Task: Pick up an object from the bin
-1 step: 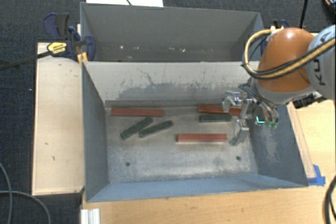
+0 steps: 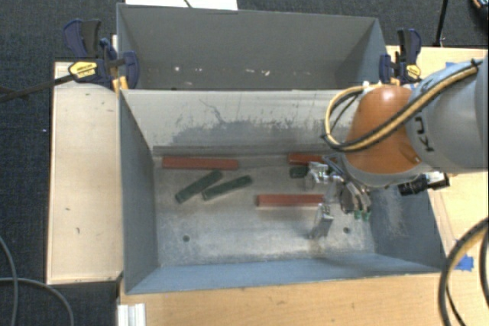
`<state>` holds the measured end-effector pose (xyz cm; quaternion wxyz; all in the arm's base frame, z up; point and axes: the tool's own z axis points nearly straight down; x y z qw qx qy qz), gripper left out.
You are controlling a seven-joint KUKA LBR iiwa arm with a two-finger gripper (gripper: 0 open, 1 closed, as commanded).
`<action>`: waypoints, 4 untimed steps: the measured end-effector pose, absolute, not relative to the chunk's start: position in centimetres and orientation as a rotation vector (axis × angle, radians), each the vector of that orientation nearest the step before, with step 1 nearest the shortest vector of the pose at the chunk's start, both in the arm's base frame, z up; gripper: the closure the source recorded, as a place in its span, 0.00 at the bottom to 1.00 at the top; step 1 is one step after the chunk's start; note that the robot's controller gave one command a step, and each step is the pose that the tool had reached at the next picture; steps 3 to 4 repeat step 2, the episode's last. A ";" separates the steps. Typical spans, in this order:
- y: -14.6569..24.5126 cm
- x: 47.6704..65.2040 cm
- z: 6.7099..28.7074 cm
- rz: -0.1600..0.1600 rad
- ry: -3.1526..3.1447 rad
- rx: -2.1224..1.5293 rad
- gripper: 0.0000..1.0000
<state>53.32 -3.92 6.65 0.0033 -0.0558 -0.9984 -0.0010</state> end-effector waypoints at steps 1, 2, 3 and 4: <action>-4.1 53.6 7.0 0.000 -3.139 -0.171 1.00; -3.4 54.2 21.7 -0.001 -3.150 -0.138 1.00; -3.4 54.2 21.7 -0.001 -3.150 -0.138 1.00; -3.4 54.2 21.7 -0.001 -3.150 -0.138 1.00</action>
Offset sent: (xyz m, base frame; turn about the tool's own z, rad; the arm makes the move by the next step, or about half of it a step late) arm 0.0000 0.0000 0.0000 0.0000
